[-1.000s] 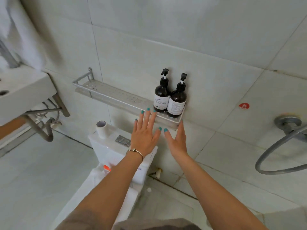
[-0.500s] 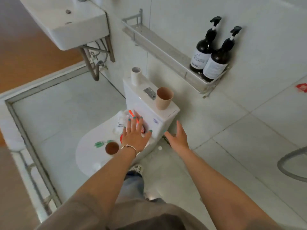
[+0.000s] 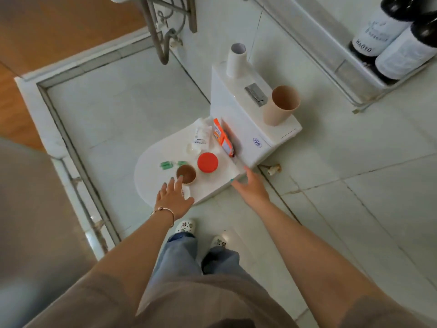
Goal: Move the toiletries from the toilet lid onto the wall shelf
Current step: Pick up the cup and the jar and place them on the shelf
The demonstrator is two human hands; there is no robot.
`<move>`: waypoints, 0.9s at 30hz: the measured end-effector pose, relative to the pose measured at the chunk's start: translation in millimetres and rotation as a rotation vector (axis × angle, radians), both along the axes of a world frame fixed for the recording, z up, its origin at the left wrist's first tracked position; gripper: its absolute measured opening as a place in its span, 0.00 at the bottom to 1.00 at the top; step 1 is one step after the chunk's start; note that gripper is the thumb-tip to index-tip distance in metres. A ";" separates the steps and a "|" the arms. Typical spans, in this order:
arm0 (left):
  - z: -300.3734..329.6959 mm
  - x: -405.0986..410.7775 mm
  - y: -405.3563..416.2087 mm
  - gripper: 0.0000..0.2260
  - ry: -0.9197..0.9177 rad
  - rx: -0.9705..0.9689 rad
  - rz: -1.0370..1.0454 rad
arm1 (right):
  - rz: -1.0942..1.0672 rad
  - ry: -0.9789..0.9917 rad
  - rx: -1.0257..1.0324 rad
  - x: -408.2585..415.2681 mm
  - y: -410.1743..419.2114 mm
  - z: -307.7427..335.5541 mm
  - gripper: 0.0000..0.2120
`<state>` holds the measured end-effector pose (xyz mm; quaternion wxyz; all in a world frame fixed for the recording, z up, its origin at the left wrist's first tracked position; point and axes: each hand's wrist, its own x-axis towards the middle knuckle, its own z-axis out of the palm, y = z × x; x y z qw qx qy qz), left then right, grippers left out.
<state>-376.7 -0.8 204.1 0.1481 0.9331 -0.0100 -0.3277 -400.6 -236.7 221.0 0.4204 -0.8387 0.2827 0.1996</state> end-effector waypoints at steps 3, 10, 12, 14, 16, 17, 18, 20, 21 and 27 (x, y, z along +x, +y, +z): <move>-25.9 0.4 19.1 0.39 0.067 -0.042 0.046 | 0.019 0.052 0.024 3.8 17.5 -24.3 0.36; -86.8 27.8 41.6 0.50 0.020 -0.263 0.135 | 0.051 0.066 -0.071 26.6 48.8 -95.6 0.28; -107.0 42.2 42.6 0.52 -0.027 -0.312 0.136 | 0.064 0.022 -0.101 42.1 55.2 -114.9 0.29; -127.6 55.1 40.4 0.52 -0.064 -0.368 0.178 | 0.085 -0.061 -0.160 57.8 58.2 -132.9 0.29; -147.1 65.8 36.8 0.50 -0.105 -0.430 0.226 | 0.053 -0.179 -0.255 73.1 56.6 -148.7 0.26; -155.4 70.9 35.0 0.48 -0.128 -0.461 0.228 | 0.034 -0.227 -0.291 80.8 54.4 -155.2 0.26; -163.4 75.7 33.6 0.47 -0.143 -0.493 0.216 | 0.045 -0.259 -0.309 88.6 51.2 -163.4 0.26; -178.7 83.1 33.3 0.45 -0.152 -0.557 0.166 | 0.166 -0.253 -0.311 102.8 45.2 -179.2 0.33; -185.4 85.7 33.7 0.44 -0.155 -0.583 0.140 | 0.233 -0.236 -0.305 107.7 42.7 -186.3 0.38; -206.5 92.2 37.7 0.40 -0.208 -0.715 0.118 | 0.364 -0.169 -0.232 123.0 42.8 -216.2 0.52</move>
